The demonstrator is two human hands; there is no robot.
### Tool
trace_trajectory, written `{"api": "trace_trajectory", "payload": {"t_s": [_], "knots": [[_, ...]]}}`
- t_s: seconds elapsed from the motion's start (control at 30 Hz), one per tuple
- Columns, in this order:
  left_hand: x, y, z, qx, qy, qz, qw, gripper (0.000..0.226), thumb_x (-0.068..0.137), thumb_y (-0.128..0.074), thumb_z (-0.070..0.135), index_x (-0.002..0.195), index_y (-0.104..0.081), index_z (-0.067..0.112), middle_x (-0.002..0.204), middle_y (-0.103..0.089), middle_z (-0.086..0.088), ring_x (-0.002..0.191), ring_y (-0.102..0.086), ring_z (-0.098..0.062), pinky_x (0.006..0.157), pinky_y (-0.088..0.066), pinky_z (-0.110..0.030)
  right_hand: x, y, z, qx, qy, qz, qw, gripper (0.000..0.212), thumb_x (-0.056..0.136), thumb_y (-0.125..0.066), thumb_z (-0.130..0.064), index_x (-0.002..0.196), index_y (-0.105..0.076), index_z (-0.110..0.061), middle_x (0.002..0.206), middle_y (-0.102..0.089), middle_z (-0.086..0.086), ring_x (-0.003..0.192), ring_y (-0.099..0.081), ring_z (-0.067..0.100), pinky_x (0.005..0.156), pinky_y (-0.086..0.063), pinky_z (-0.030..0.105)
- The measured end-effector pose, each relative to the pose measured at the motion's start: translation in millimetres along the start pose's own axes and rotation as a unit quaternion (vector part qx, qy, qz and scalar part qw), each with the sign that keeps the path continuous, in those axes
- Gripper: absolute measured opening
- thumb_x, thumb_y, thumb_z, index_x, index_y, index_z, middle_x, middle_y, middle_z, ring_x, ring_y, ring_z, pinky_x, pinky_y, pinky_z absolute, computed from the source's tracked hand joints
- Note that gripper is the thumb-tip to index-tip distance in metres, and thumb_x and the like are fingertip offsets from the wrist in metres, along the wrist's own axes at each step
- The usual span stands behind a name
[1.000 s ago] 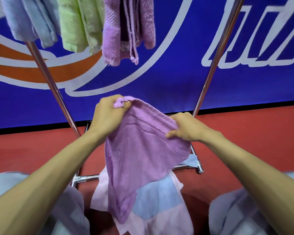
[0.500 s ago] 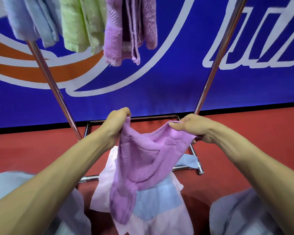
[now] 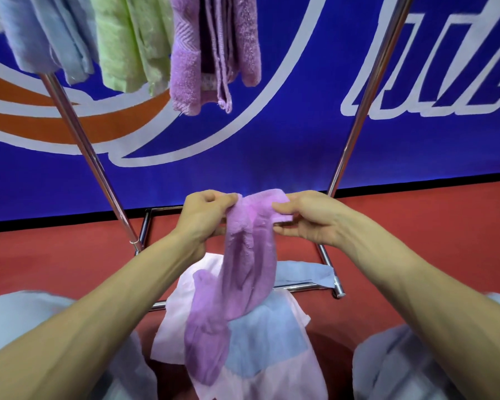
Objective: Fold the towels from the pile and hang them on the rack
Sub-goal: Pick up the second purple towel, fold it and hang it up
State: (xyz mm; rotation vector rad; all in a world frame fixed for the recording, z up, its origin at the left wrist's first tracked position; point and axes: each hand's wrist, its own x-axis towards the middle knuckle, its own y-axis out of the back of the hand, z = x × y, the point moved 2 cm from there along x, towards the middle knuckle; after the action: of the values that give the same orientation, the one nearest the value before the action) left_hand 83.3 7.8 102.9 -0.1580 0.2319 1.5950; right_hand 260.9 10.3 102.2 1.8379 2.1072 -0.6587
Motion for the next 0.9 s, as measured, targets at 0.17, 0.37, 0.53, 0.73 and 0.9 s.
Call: {"api": "trace_trajectory", "payload": {"t_s": [0.17,0.37,0.53,0.73,0.9], "knots": [[-2,-4,-2,-0.004,0.006,-0.005,1.0,0.009,0.085,-0.068,0.01,0.076,-0.067,0.007,0.074,-0.064,-0.007,0.055,-0.059,-0.01,0.049,-0.052,-0.016,-1,-1,-1,0.009,0.066,0.052,0.996,0.014,0.082,-0.067,0.004,0.094,-0.067,-0.002,0.072,-0.062,0.004,0.062,-0.061,0.009,0.054,-0.054,0.019],[-7,-12,-5,-0.02,0.017,-0.012,1.0,0.007,0.082,-0.072,0.008,0.086,-0.073,0.002,0.086,-0.072,-0.013,0.072,-0.065,-0.018,0.073,-0.058,-0.028,1,-8,3,0.01,0.106,0.062,0.992,0.009,0.084,-0.068,-0.004,0.091,-0.07,-0.009,0.074,-0.067,0.001,0.068,-0.062,0.009,0.063,-0.053,0.021],[-9,-15,-10,-0.057,0.044,-0.019,0.997,0.01,0.086,-0.065,0.005,0.089,-0.072,-0.001,0.097,-0.072,-0.023,0.085,-0.069,-0.026,0.083,-0.058,-0.035,3,-17,8,-0.046,0.133,0.075,0.987,0.006,0.086,-0.066,-0.004,0.089,-0.07,-0.007,0.083,-0.068,0.01,0.074,-0.065,0.017,0.068,-0.057,0.023],[-11,-14,-3,-0.123,0.07,-0.047,0.989,0.016,0.088,-0.055,0.005,0.087,-0.07,0.0,0.089,-0.074,-0.019,0.086,-0.073,-0.026,0.081,-0.059,-0.032,1,-17,6,-0.054,0.177,0.078,0.98,0.003,0.084,-0.069,-0.005,0.085,-0.072,-0.005,0.082,-0.071,0.01,0.071,-0.067,0.016,0.068,-0.055,0.023],[-13,-14,-3,-0.158,0.081,-0.093,0.98,0.033,0.09,-0.042,0.014,0.104,-0.068,-0.002,0.101,-0.073,-0.017,0.1,-0.07,-0.025,0.092,-0.053,-0.033,-1,-16,6,-0.145,0.245,0.093,0.954,0.019,0.071,-0.081,-0.007,0.077,-0.072,-0.023,0.076,-0.073,-0.006,0.075,-0.068,0.006,0.078,-0.055,0.023]]}}
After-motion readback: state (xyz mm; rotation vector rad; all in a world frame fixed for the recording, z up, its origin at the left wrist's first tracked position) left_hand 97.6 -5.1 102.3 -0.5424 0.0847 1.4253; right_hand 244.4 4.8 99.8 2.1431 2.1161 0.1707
